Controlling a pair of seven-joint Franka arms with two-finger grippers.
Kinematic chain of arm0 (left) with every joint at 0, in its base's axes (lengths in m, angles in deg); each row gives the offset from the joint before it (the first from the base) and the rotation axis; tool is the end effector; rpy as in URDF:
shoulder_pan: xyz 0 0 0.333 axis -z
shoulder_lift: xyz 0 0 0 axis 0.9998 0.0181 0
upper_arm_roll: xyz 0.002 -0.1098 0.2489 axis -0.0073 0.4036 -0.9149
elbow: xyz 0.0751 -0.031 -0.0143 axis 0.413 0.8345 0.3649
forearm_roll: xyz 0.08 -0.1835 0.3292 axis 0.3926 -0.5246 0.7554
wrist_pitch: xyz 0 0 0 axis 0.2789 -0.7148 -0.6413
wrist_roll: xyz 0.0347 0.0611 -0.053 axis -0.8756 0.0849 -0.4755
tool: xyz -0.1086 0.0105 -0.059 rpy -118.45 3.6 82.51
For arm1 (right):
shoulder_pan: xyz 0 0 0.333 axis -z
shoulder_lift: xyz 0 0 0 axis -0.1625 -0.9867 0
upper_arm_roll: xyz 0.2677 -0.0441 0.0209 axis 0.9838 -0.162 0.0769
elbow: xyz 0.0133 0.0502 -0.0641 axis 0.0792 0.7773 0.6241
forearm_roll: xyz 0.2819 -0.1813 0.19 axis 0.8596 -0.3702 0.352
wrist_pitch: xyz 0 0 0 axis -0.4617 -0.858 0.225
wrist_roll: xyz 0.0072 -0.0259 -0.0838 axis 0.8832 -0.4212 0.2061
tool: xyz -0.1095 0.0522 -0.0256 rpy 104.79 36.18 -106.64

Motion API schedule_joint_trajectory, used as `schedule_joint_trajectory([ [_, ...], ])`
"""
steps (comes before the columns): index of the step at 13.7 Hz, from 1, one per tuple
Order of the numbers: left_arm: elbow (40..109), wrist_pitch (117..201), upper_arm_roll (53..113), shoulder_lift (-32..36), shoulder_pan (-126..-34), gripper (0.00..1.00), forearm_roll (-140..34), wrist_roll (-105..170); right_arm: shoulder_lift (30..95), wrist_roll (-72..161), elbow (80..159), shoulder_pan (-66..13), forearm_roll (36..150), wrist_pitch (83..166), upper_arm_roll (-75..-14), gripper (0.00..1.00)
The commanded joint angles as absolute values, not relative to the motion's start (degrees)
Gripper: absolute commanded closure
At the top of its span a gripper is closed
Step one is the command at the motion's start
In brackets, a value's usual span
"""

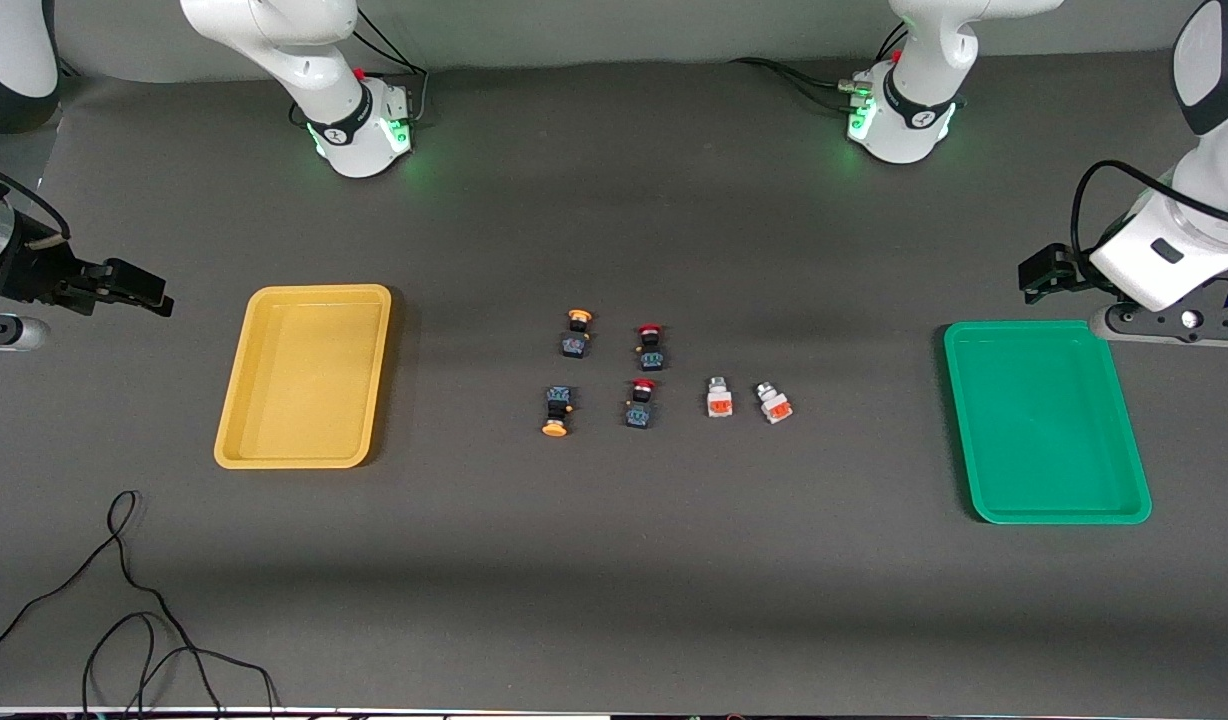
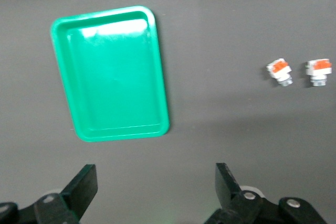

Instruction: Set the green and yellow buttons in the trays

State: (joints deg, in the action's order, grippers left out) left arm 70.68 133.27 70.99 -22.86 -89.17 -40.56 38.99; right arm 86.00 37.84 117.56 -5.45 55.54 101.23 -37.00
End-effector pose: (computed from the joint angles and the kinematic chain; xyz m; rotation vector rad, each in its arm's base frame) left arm 0.5449 -0.0501 0.5106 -3.0656 0.1683 0.1299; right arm 0.5428 -0.0207 0.5188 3.1347 -0.1067 -0.1030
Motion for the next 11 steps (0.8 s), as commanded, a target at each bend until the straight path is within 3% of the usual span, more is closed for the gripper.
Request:
schedule_joint_trajectory([
  [1,71.2,133.9,70.5,-22.7,-89.3,0.0,-46.6,39.6,86.2,38.5,117.0,-5.0,55.2,100.9,-36.8,0.0],
  [11,71.2,133.4,70.4,-22.7,-89.3,0.0,-46.7,39.5,86.6,37.3,117.5,-7.7,55.6,101.0,-36.3,0.0],
])
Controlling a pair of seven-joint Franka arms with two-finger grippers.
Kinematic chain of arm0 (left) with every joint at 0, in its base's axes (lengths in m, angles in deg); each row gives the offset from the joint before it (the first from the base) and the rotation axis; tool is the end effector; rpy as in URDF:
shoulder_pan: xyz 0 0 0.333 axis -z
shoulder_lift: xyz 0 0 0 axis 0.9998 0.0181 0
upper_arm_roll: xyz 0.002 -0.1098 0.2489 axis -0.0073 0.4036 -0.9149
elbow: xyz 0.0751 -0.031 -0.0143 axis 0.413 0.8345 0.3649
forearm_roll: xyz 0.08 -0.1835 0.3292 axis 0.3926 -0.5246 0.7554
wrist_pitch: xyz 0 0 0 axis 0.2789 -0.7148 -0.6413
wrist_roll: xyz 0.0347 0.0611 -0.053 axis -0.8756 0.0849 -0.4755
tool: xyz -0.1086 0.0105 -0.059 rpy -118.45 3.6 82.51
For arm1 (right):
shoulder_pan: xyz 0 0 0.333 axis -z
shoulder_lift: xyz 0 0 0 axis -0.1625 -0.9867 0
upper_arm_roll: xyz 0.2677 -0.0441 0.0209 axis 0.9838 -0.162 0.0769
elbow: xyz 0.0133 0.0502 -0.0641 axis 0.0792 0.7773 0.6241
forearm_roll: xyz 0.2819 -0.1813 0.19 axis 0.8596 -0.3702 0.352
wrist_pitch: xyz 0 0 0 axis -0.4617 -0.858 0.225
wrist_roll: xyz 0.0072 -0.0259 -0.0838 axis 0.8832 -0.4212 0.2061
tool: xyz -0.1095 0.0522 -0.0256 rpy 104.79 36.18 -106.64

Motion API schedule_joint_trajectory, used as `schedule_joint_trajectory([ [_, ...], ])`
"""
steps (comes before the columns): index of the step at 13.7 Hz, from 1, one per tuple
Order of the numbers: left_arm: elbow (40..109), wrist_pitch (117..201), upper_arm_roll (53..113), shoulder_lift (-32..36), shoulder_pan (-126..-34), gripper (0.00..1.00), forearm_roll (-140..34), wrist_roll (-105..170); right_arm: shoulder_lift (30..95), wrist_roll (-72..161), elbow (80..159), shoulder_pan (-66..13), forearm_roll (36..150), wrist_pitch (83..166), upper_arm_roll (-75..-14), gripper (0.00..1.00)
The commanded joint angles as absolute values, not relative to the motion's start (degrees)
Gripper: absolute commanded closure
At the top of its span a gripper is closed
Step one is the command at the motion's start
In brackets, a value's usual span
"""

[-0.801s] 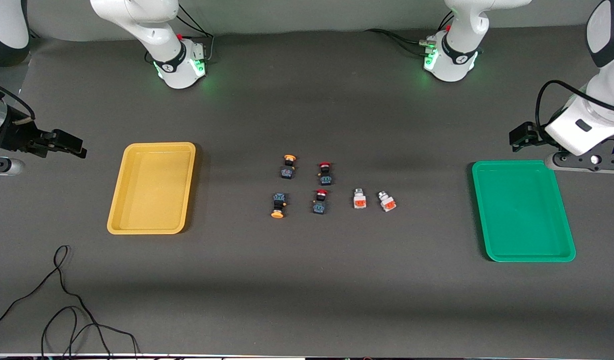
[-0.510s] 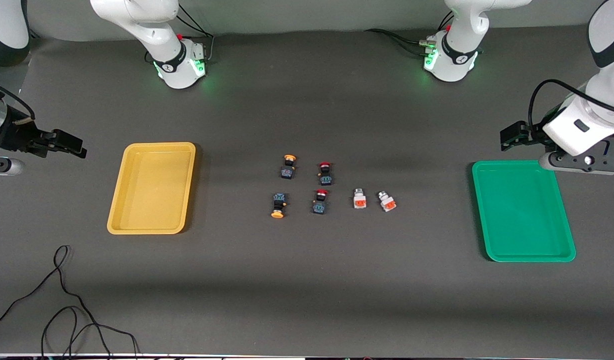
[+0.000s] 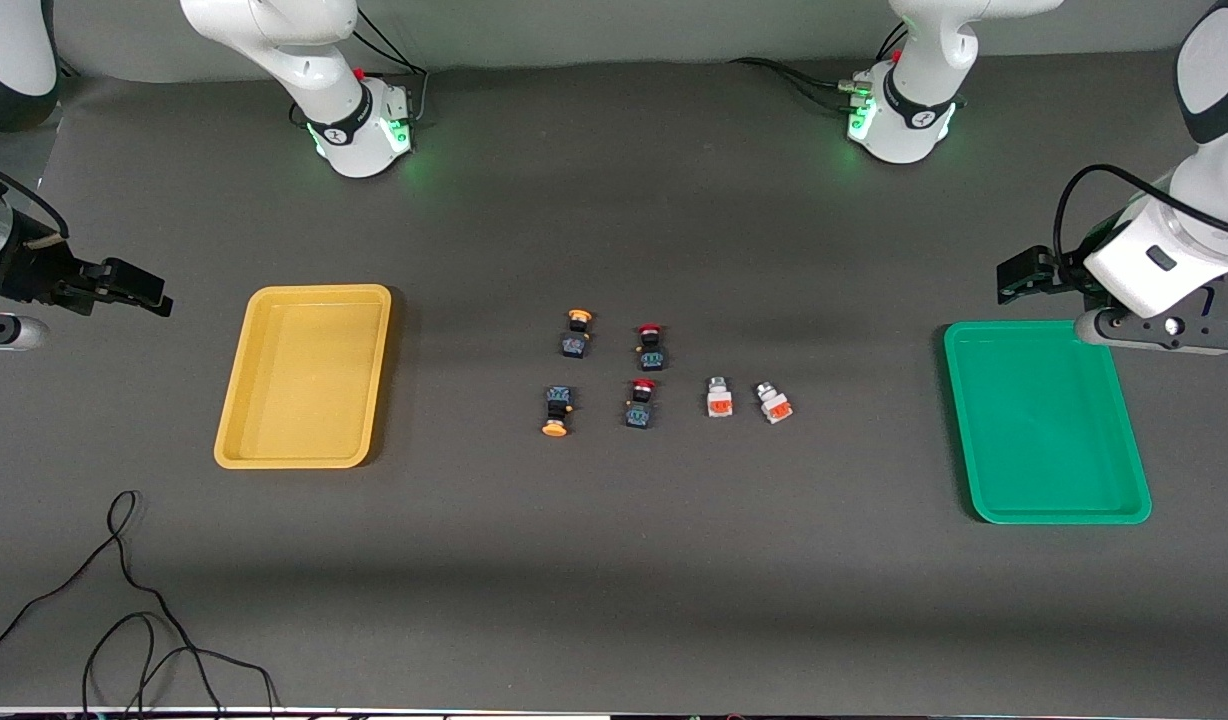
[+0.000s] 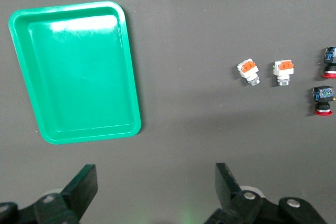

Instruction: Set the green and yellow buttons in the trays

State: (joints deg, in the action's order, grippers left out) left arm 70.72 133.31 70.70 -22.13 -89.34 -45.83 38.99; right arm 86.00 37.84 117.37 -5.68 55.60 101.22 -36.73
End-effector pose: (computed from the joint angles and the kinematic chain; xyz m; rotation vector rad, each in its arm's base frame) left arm 0.5464 -0.0569 0.5031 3.1101 -0.1475 -0.1592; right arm 0.5433 -0.0159 0.5203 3.1360 -0.0932 -0.0981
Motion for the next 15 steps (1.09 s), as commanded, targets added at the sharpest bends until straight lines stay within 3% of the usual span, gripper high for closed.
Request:
schedule_joint_trajectory([
  [1,71.2,133.4,70.4,-22.7,-89.3,0.0,-46.7,39.0,86.7,36.1,117.5,-10.1,55.6,100.9,-36.3,0.0],
  [6,70.5,133.4,70.5,-22.0,-88.6,0.0,-47.0,36.3,86.8,23.5,121.9,-21.5,59.8,104.2,-36.4,0.0],
  [11,66.8,134.9,74.5,-16.0,-86.9,0.0,-47.3,25.2,86.0,2.6,128.0,-38.9,59.7,114.6,-36.5,0.0],
  [15,64.7,137.1,76.3,-10.6,-85.3,0.0,-47.1,18.2,82.0,-8.5,128.7,-47.2,59.2,120.9,-36.5,0.0],
])
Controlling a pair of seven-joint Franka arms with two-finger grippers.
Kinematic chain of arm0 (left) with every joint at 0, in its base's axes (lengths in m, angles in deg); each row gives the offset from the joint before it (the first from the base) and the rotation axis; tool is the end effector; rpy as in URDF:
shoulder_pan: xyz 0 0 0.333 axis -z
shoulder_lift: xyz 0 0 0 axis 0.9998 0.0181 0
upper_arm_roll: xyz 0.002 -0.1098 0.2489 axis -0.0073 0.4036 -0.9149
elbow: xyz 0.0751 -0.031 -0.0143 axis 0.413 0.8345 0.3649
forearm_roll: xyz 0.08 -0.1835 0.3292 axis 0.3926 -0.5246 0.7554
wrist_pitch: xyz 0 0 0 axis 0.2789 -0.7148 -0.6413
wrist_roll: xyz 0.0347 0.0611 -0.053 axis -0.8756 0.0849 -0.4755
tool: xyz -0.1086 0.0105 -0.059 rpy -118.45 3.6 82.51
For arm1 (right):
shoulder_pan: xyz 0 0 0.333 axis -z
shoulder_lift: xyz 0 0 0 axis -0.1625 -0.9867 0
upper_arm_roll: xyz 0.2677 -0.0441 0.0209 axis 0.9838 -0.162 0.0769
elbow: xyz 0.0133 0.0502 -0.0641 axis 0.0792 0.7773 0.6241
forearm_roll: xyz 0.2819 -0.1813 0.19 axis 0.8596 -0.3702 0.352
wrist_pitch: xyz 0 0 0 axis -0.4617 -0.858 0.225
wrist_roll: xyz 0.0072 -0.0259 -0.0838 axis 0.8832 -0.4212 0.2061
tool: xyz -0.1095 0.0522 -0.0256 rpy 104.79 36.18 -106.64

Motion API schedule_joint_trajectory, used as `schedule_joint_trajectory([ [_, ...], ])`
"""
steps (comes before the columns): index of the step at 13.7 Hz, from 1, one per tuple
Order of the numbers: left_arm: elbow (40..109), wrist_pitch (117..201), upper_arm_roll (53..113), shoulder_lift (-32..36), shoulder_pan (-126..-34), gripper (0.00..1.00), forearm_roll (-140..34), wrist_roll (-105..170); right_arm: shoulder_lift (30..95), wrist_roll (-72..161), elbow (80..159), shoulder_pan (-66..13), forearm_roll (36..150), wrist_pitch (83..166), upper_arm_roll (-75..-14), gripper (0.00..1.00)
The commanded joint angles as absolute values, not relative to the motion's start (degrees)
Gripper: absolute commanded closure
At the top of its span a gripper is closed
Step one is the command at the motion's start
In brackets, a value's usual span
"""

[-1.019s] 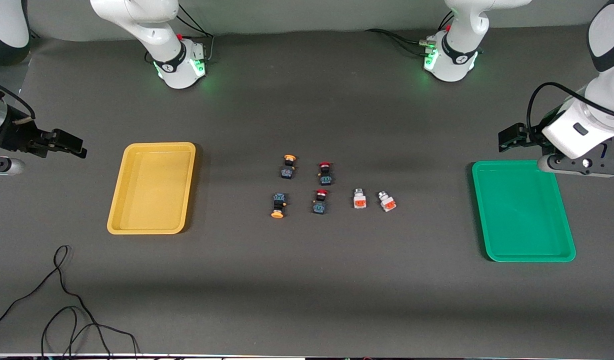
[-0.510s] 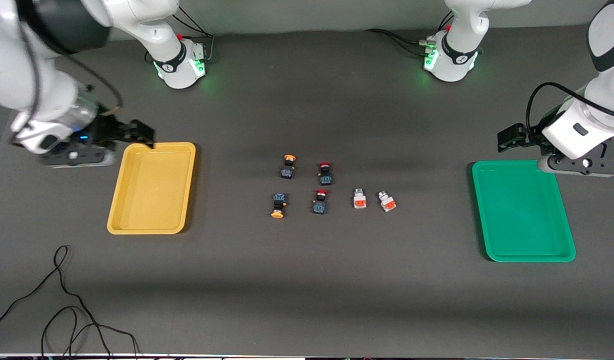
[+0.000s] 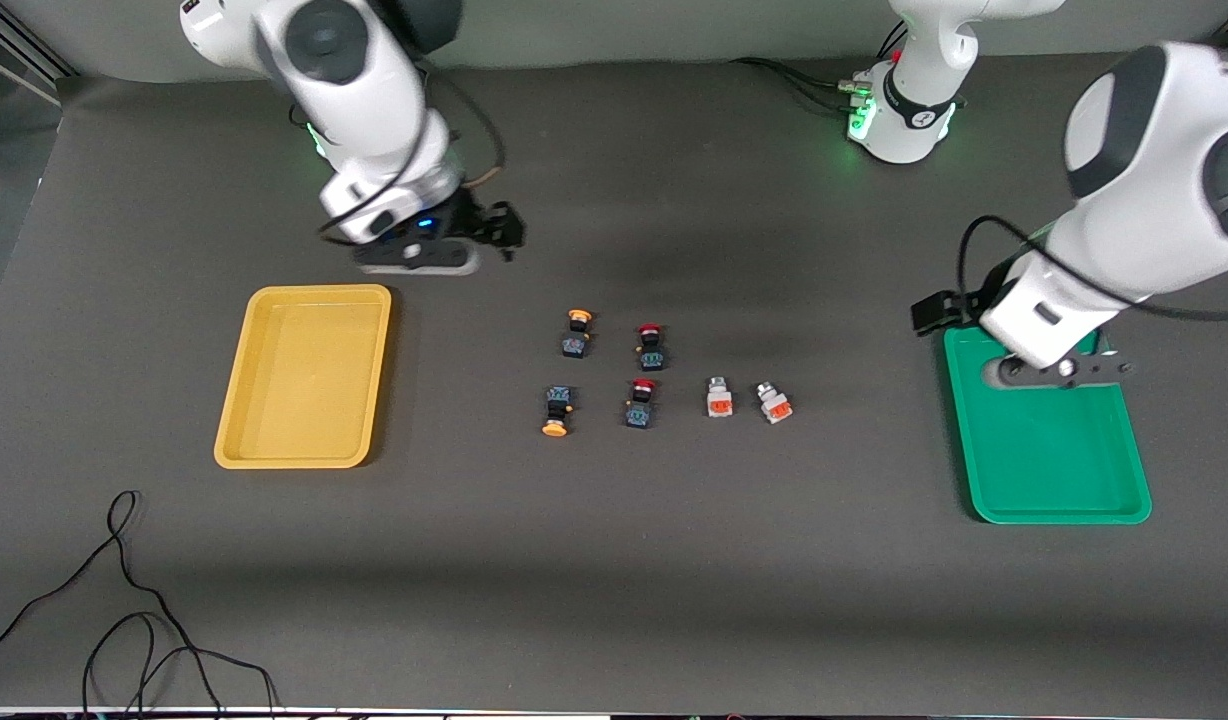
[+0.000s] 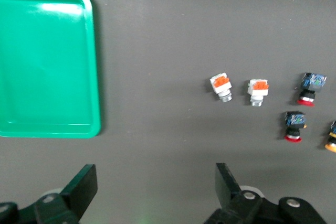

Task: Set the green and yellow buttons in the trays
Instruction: 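Move both grippers down onto the yellow and white buttons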

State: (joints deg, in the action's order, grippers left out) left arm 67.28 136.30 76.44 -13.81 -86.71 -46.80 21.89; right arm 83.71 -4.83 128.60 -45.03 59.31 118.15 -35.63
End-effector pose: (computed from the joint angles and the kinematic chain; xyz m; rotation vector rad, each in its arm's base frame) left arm 0.5668 -0.1406 0.4542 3.0917 0.0968 -0.2272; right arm 0.4343 0.3560 0.4314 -3.0920 0.1841 0.0659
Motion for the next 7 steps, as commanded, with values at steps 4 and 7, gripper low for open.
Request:
schedule_joint_trajectory([
  [4,64.9,144.1,76.3,-3.3,-80.5,0.0,-46.4,8.3,77.3,-12.3,130.1,-50.2,58.8,127.2,-36.6,0.0],
  [7,64.9,151.5,76.3,3.8,-79.5,0.0,-46.5,3.9,70.7,-14.3,133.8,-50.5,56.5,138.5,-36.6,0.0],
])
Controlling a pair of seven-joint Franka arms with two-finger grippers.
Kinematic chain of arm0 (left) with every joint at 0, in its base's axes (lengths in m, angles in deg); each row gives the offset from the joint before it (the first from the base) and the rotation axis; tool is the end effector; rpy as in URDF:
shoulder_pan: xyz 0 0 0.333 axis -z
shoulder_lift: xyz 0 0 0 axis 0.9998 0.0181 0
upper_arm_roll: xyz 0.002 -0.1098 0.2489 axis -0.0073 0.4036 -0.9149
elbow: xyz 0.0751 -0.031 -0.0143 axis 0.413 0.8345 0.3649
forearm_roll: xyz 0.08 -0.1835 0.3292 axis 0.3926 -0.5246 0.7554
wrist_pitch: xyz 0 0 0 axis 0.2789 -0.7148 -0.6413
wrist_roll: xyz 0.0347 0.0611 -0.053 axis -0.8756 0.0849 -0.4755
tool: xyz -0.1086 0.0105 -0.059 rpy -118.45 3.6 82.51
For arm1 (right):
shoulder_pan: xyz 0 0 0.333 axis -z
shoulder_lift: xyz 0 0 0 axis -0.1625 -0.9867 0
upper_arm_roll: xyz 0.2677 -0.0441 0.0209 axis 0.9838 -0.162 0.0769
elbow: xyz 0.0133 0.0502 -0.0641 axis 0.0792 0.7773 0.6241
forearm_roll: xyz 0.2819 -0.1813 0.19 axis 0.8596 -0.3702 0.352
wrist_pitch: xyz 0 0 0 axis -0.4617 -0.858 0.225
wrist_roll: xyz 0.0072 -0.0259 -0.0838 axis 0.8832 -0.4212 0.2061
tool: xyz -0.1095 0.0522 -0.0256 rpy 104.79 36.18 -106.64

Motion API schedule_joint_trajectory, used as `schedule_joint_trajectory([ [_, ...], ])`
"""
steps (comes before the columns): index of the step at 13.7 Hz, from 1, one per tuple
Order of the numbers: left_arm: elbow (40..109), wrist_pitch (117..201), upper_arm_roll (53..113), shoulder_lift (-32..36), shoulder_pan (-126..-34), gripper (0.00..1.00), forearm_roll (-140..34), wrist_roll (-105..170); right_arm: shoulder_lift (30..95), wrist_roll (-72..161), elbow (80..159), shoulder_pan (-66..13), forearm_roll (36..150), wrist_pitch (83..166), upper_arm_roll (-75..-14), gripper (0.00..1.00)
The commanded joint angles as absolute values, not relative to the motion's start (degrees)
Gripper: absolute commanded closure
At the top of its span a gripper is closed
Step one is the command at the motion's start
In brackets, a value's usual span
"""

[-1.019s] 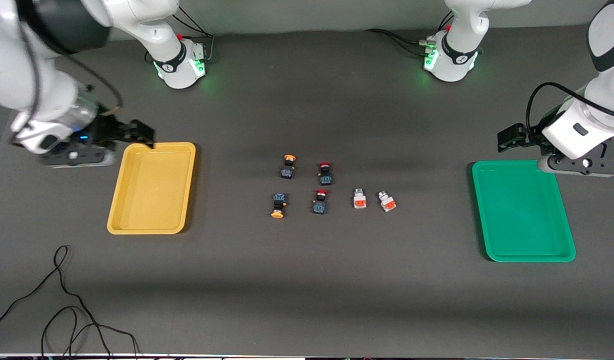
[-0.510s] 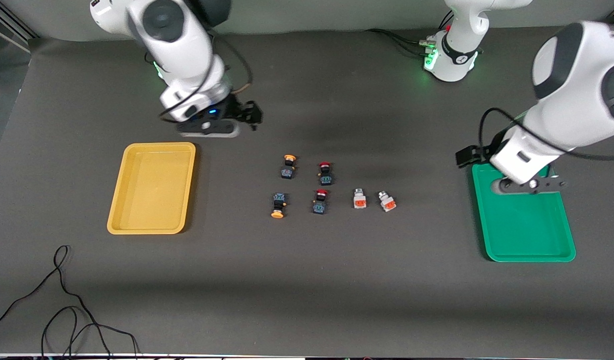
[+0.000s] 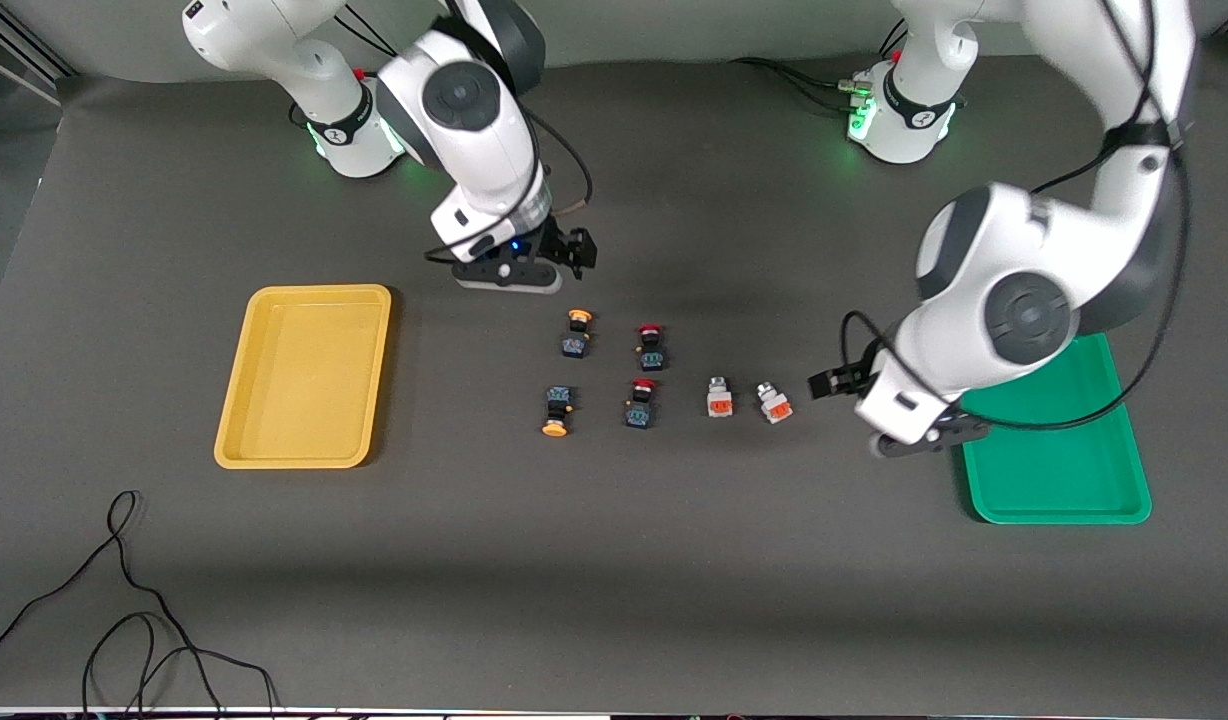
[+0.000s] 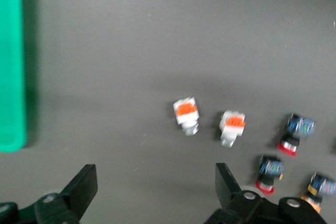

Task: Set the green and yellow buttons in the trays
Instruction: 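Move both grippers down onto the yellow and white buttons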

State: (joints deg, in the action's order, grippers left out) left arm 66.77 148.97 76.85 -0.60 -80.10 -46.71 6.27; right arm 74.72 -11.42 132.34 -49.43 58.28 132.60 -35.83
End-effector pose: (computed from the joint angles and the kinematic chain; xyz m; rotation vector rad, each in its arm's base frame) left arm 0.5899 -0.2196 0.3366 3.0576 0.3563 -0.2592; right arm 0.4276 0.4013 0.3334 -3.0791 0.2549 0.0245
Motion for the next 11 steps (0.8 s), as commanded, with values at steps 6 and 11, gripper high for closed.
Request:
schedule_joint_trajectory([
  [6,65.0,157.4,76.3,14.1,-77.7,0.0,-47.4,-1.3,59.1,-17.3,133.7,-51.8,53.0,148.9,-36.9,0.0],
  [11,66.2,161.2,76.3,17.1,-75.2,0.0,-47.1,-9.6,54.2,-17.3,133.5,-51.7,52.0,151.6,-38.0,0.0],
])
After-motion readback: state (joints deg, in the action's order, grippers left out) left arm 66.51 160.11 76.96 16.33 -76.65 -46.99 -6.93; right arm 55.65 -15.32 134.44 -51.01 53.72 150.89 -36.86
